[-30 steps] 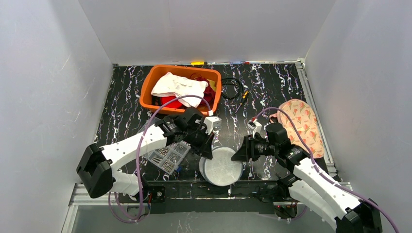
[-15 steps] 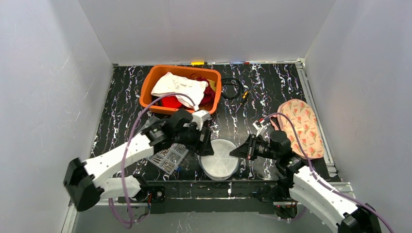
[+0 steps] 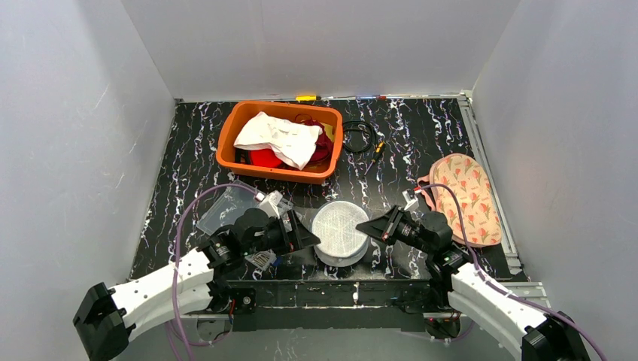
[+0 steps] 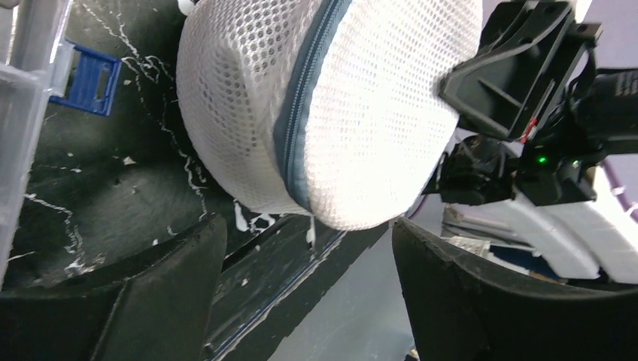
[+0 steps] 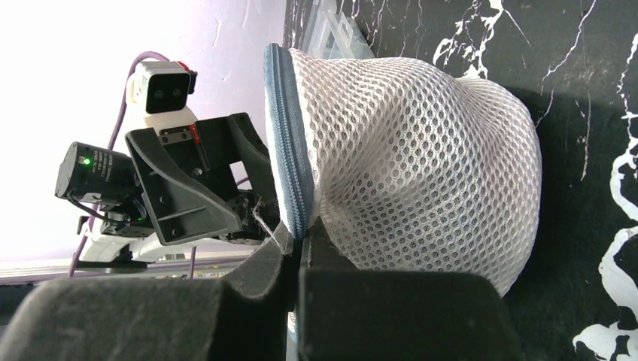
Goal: Unzip the laundry bag and remove the bra
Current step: Unzip the laundry bag at the center of the board.
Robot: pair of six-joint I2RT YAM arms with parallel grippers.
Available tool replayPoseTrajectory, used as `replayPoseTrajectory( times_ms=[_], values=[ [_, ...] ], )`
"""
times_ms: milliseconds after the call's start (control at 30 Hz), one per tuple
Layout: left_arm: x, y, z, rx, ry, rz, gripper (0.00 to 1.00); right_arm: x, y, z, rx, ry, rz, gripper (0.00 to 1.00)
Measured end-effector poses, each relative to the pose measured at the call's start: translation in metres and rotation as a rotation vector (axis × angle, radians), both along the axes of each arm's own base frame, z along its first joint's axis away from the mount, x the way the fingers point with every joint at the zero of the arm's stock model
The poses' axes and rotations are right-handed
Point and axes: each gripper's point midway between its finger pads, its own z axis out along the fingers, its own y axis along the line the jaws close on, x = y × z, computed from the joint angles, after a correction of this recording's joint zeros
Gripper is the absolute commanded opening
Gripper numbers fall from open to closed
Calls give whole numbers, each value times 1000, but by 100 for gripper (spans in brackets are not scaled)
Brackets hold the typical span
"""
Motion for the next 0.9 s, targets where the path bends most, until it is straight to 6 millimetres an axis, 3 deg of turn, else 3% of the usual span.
replayPoseTrajectory(
  times_ms=[200, 467, 633, 800, 900],
  values=[
    [13, -14, 3, -27, 49, 48, 64, 2, 1, 4, 20, -2, -7, 1],
    [19, -26, -9, -22, 109, 68, 57, 0, 0, -1, 39, 4, -13, 1],
    [19, -32, -13, -26, 125, 66, 40, -2, -1, -3, 54, 2, -17, 1],
    [21, -37, -13, -26, 126, 62, 15, -3, -1, -2, 57, -2, -18, 1],
    [22, -39, -10, -32, 121, 59, 5, -3, -2, -5, 34, -9, -15, 40]
  ],
)
